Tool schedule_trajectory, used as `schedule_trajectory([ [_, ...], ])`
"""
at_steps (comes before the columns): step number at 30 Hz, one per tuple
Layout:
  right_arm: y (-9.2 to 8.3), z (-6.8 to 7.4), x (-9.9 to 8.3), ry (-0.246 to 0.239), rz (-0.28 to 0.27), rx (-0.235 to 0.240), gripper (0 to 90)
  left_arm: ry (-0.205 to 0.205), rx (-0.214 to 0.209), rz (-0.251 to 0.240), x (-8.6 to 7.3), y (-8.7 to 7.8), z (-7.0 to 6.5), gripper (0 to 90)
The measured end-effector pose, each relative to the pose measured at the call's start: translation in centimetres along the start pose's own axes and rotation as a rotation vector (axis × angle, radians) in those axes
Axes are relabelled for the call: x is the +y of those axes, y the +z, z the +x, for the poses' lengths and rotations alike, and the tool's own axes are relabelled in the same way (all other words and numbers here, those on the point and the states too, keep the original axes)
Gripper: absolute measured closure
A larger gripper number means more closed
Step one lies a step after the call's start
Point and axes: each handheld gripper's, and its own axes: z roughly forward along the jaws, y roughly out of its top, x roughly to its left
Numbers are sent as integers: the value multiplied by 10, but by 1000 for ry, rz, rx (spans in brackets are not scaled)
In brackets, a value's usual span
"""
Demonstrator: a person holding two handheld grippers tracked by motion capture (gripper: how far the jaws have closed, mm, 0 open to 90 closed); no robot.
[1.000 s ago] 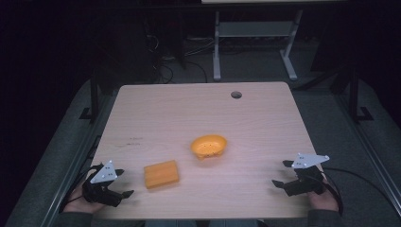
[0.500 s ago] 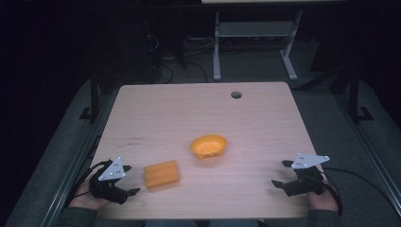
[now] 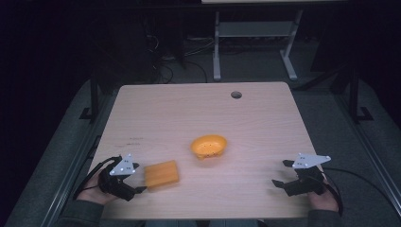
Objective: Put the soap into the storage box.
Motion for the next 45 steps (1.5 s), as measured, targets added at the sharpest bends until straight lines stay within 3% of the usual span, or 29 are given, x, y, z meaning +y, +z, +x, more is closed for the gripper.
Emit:
schedule_trajectory([
  [6, 1, 0, 1, -12, -5, 4, 137, 13, -9, -17, 9, 2, 0, 169],
  [26, 0, 0, 1, -14, -8, 5, 137, 84, -67, 62, 35, 23, 3, 169],
  [37, 1, 0, 1, -14, -4, 11, 137, 79, -91, 87, 40, 29, 7, 169],
  [45, 1, 0, 1, -14, -5, 13, 137, 98, -102, 110, 47, 36, 9, 169],
])
